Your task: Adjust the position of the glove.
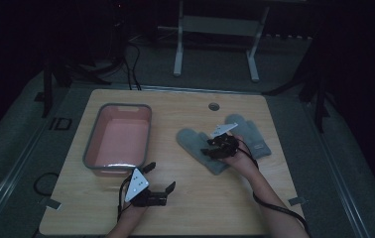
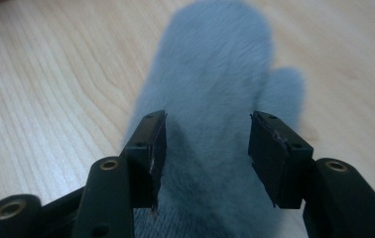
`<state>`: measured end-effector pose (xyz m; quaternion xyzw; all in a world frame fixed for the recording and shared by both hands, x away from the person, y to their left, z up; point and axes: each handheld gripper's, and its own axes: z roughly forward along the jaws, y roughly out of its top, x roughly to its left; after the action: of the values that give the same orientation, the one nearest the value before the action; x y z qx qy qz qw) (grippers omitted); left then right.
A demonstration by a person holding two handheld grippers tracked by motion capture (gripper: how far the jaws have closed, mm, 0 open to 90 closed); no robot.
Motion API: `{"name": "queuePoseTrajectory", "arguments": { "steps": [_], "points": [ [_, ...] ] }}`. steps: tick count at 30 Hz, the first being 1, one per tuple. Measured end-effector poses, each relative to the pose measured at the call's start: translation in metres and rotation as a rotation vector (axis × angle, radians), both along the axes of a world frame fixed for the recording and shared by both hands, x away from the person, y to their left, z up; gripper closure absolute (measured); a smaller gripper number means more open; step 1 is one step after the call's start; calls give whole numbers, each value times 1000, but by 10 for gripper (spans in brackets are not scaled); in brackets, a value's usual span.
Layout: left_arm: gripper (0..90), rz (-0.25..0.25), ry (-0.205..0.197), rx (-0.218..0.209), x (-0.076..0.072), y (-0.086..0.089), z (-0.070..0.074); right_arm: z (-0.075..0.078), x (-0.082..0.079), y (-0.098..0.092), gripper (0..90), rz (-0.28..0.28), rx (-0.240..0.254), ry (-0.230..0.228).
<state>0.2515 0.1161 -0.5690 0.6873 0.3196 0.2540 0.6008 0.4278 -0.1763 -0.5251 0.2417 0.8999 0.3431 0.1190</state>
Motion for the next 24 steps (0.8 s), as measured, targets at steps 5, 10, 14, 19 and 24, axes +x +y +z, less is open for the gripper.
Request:
{"name": "queuePoseTrajectory", "arguments": {
  "steps": [5, 10, 14, 19, 24],
  "points": [
    [40, -2, 0, -1, 0, 0, 0, -16, 8, 5, 617, 26, -48, 40],
    [40, -3, 0, 4, 0, 0, 0, -15, 2, 9, 778, 24, -84, 17],
    [40, -2, 2, 0, 0, 0, 0, -10, -9, 16, 833, -66, -85, -2],
    [40, -2, 1, -1, 0, 0, 0, -1, -18, 9, 842, -229, 31, -5],
    [40, -2, 1, 0, 0, 0, 0, 12, -26, 6, 845, -367, 128, 1]
  ]
}}
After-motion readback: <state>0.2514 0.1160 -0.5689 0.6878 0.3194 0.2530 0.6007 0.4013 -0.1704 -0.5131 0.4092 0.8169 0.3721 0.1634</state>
